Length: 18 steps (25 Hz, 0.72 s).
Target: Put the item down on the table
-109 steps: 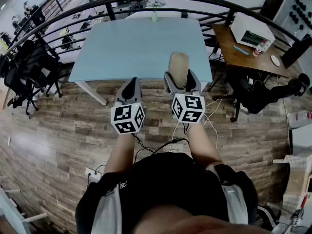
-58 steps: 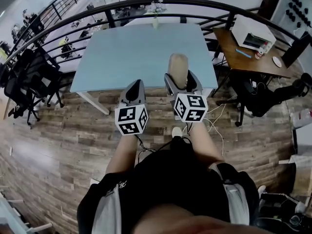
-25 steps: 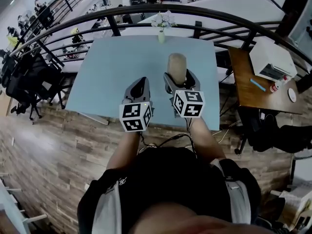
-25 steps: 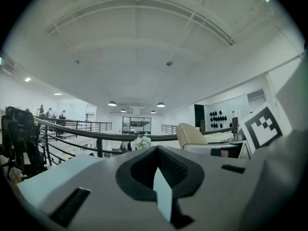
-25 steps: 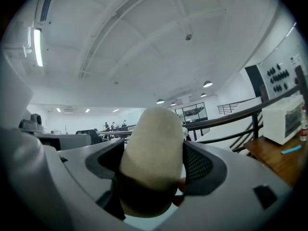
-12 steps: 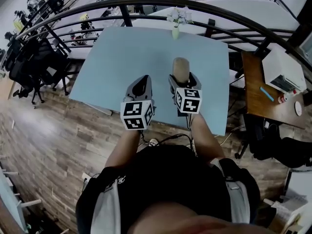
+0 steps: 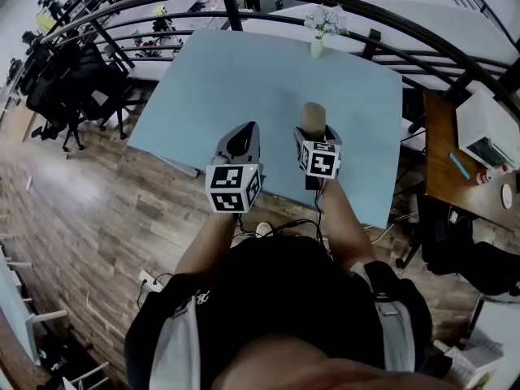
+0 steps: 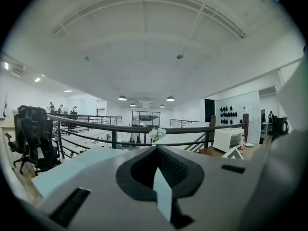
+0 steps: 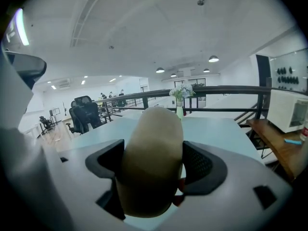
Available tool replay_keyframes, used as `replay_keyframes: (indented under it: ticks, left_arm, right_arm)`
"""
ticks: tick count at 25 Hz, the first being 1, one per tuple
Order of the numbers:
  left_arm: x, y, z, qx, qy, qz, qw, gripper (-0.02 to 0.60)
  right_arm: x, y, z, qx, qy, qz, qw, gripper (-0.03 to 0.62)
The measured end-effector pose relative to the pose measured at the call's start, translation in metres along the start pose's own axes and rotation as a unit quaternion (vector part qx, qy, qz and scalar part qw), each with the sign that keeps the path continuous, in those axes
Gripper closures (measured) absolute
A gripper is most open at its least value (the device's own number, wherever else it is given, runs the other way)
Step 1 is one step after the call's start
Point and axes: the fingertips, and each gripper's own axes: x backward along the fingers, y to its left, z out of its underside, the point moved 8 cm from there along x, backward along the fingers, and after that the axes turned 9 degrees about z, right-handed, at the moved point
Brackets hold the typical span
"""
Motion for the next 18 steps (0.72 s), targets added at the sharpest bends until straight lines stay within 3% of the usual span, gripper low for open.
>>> replay_keyframes:
  ticks: [18]
  left_arm:
    - [0.022, 0.021, 0.018, 0.012, 0.018, -0.038, 0.9991, 0.574]
  right_arm:
    - [-0.044, 0.012, 0.073, 0.029, 0.129, 0.015, 0.991, 0.207]
